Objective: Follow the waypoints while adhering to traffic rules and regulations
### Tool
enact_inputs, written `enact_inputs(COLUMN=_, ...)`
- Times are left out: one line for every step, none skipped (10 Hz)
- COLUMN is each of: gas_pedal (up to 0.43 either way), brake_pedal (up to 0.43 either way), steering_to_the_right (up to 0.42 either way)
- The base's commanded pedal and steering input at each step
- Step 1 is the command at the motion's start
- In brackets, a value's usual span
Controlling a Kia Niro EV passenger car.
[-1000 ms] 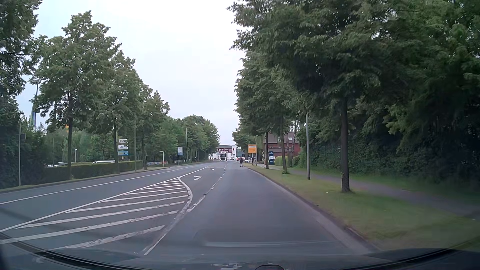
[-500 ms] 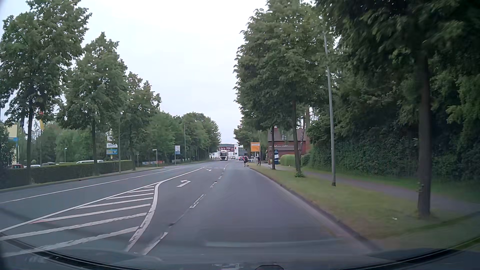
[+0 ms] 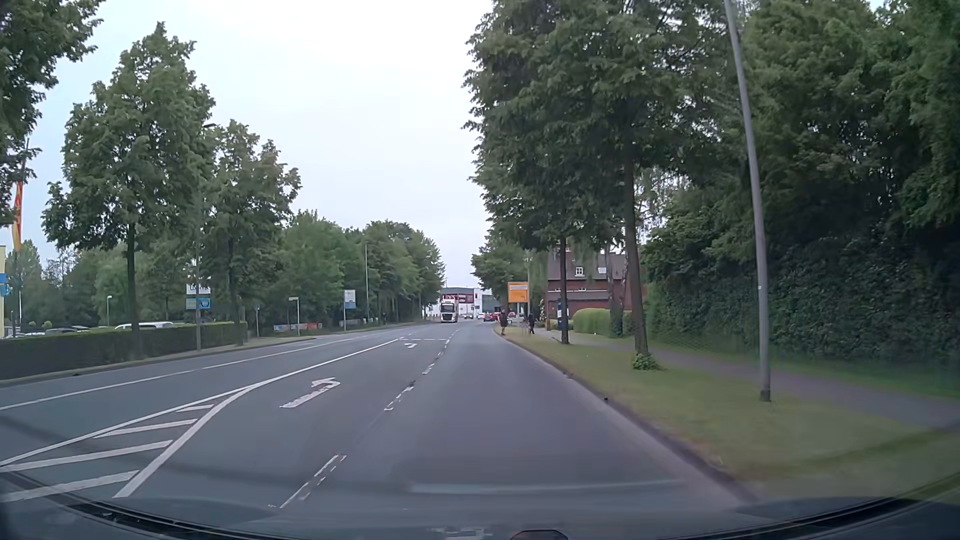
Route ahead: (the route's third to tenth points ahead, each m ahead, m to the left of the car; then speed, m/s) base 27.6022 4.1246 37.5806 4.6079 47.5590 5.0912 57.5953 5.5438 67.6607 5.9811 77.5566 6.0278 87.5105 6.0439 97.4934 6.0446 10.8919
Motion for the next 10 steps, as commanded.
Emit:
enact_inputs(gas_pedal=0.11, brake_pedal=0.0, steering_to_the_right=-0.011)
enact_inputs(gas_pedal=0.11, brake_pedal=0.0, steering_to_the_right=-0.012)
enact_inputs(gas_pedal=0.11, brake_pedal=0.0, steering_to_the_right=-0.011)
enact_inputs(gas_pedal=0.11, brake_pedal=0.0, steering_to_the_right=-0.012)
enact_inputs(gas_pedal=0.11, brake_pedal=0.0, steering_to_the_right=-0.012)
enact_inputs(gas_pedal=0.11, brake_pedal=0.0, steering_to_the_right=-0.012)
enact_inputs(gas_pedal=0.11, brake_pedal=0.0, steering_to_the_right=-0.012)
enact_inputs(gas_pedal=0.11, brake_pedal=0.0, steering_to_the_right=-0.011)
enact_inputs(gas_pedal=0.11, brake_pedal=0.0, steering_to_the_right=-0.012)
enact_inputs(gas_pedal=0.11, brake_pedal=0.0, steering_to_the_right=-0.011)
